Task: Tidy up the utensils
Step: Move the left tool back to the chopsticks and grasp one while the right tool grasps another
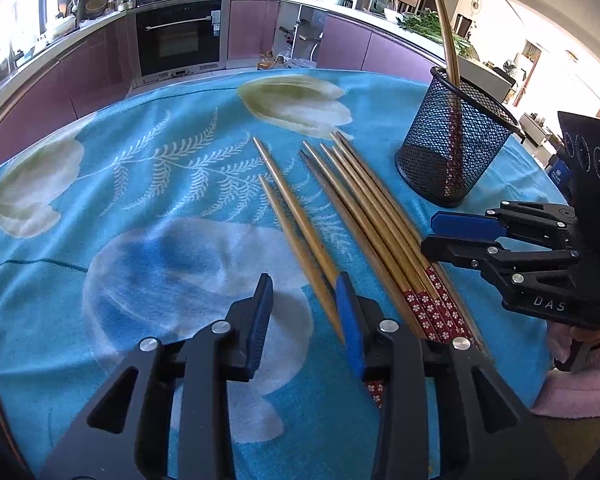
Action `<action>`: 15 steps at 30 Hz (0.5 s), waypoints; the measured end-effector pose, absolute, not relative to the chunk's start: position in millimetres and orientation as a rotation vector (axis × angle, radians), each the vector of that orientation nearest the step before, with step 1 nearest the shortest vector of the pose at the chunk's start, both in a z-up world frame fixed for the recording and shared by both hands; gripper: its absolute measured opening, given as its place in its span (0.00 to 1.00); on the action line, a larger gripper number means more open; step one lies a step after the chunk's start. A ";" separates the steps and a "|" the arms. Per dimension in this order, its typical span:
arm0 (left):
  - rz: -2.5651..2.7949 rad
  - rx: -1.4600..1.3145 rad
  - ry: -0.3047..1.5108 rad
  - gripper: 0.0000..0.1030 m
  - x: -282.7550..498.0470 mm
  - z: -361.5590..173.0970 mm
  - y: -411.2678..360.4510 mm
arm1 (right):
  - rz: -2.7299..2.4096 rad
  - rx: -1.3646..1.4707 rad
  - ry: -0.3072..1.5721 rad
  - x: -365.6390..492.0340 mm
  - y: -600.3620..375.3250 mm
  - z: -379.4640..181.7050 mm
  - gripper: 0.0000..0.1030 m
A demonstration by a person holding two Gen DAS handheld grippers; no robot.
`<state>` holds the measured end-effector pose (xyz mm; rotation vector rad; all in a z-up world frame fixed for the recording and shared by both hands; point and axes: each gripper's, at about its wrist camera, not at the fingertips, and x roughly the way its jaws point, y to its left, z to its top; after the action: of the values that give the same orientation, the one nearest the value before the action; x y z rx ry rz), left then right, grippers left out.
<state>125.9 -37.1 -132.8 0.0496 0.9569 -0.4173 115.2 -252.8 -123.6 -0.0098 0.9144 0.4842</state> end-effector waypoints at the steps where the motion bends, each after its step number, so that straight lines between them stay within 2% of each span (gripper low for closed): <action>1: -0.414 0.052 0.957 0.31 126.4 -133.3 -36.8 | 0.476 -0.016 0.912 115.9 -251.7 -123.6 0.25; 5: -0.392 0.077 0.959 0.24 130.4 -135.4 -38.4 | 0.439 -0.045 0.904 119.8 -247.4 -123.6 0.26; 9: -0.378 0.087 0.951 0.23 134.2 -136.1 -41.9 | 0.424 -0.072 0.903 123.9 -240.7 -126.1 0.27; 11: -0.363 0.083 0.947 0.18 135.9 -136.3 -42.7 | 0.419 -0.071 0.903 125.5 -240.0 -126.1 0.27; 14: -0.354 0.064 0.942 0.14 135.1 -136.6 -41.2 | 0.422 -0.037 0.906 126.9 -244.0 -126.4 0.18; 15: -0.354 0.058 0.942 0.13 134.6 -136.9 -40.3 | 0.430 -0.014 0.911 127.2 -246.2 -126.9 0.12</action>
<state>134.6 -40.3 -136.9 0.0576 0.9420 -0.3535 127.2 -246.2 -126.9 -0.0143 0.9113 0.4299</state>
